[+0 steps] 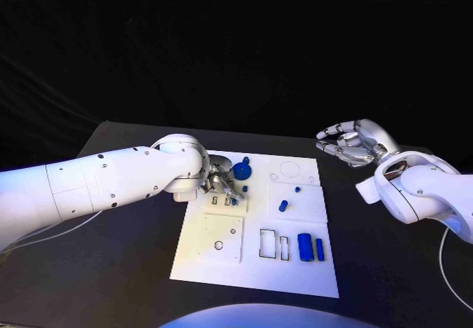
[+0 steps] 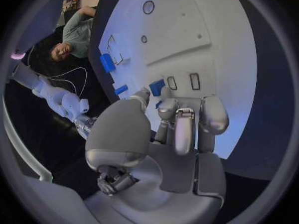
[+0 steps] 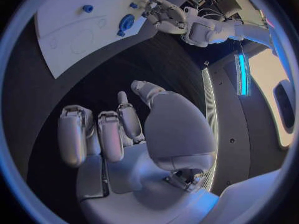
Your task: Assemble the parts on the task board
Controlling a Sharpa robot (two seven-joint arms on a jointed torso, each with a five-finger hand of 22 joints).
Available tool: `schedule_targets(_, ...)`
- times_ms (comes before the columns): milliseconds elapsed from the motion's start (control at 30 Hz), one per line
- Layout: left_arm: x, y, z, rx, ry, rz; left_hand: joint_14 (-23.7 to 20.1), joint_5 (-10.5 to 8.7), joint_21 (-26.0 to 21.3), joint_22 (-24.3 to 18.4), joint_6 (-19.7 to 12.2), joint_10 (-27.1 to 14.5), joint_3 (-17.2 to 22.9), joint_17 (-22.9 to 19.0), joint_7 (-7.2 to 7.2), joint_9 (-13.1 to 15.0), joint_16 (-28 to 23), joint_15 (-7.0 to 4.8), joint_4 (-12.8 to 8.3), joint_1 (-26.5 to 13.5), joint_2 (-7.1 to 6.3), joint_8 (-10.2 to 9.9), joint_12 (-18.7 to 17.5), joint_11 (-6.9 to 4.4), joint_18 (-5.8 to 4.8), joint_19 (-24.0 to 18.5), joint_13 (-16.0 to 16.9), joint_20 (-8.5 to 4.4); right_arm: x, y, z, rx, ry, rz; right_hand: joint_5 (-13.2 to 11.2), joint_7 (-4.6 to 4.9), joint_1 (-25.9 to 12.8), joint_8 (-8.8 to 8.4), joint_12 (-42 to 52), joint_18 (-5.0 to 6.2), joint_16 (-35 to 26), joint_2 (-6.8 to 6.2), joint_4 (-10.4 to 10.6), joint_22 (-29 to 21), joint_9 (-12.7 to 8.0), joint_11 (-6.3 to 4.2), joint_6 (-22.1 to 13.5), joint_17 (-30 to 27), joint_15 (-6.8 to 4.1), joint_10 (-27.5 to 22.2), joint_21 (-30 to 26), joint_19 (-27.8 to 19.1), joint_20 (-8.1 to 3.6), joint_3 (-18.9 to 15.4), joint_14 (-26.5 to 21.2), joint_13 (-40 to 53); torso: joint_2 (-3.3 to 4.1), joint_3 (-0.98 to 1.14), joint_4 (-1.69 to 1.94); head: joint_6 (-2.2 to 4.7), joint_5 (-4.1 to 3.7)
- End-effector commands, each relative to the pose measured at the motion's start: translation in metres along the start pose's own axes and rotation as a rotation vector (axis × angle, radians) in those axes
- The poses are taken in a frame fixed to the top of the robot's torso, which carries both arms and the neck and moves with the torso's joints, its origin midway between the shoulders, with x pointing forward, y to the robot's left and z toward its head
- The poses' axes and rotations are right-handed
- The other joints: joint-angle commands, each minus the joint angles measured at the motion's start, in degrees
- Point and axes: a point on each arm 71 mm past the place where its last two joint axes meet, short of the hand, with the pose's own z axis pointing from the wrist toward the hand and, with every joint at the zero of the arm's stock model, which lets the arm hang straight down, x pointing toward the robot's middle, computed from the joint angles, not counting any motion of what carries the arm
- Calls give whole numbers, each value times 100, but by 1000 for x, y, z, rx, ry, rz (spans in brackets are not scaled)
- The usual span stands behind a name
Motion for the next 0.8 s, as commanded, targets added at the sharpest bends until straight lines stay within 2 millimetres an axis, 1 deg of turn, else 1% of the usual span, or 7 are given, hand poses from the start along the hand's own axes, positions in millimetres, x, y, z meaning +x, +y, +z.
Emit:
schedule_targets(33,0,-2,0,7,9,-8,456,33,23,8,-54,9,123,943,-3,14,24,-45,-2,72,-9,7,6,-14,-115,31,-12,10,2,0,0,3,12,3,21,9,-10,34,-22,56,-18,-52,5,801,9,6,-27,466,-32,-23,-19,-25,-29,29,355,2,-2,1,0,-6,-2)
schedule_targets(233,0,-2,0,7,11,-12,456,35,35,24,-61,9,441,948,-5,41,27,-47,-3,153,-28,-11,13,-17,-116,26,-9,10,3,-2,0,8,15,5,22,9,-17,39,-25,59,-22,-53,9,793,10,6,-25,456,-32,-28,-31,-33,-29,31,353,-3,-3,-1,2,-14,-9)
schedule_targets(300,0,-2,0,7,14,-12,456,35,44,38,-67,7,681,950,-7,62,29,-48,-8,214,-93,-20,17,-18,-118,26,-8,9,3,-2,0,10,17,5,22,9,-17,39,-25,59,-22,-53,9,793,10,6,-25,456,-32,-28,-31,-33,-29,31,353,-3,-6,4,1,-17,-7)
schedule_targets(400,1,-2,0,7,19,-11,456,36,50,49,-69,7,942,949,-8,86,29,-48,-10,243,-170,-26,21,-18,-119,23,-7,9,4,-3,-1,12,19,6,22,9,-17,39,-25,59,-22,-53,9,793,10,6,-25,456,-32,-28,-31,-33,-29,31,353,-3,-6,0,1,-20,-6)
schedule_targets(700,2,-4,1,8,35,-3,459,26,73,94,-89,8,2194,965,-27,188,38,-67,-67,548,-592,-29,37,-40,-124,24,8,0,5,-4,-1,4,22,-3,18,9,-27,45,-31,67,-32,-53,18,772,12,6,-22,429,-32,-34,-61,-52,-29,33,346,-12,-6,-1,-3,-32,-25)
schedule_targets(733,2,-4,1,8,35,-4,459,30,79,103,-85,24,2468,966,-25,219,39,-67,-75,596,-671,-15,40,-45,-124,25,9,-6,5,-4,-1,2,22,-5,18,9,-27,45,-31,67,-32,-53,18,772,12,6,-22,429,-32,-34,-61,-52,-29,33,346,-12,-6,-2,-3,-32,-25)
schedule_targets(800,2,-4,1,9,34,-9,458,30,84,113,-102,39,2789,964,-23,260,38,-75,-153,664,-738,3,39,-50,-125,27,11,-13,5,-5,-1,-1,21,-11,18,9,-28,46,-35,71,-34,-52,18,760,12,6,-22,422,-32,-39,-77,-63,-29,34,345,-17,-10,-3,1,-27,-26)
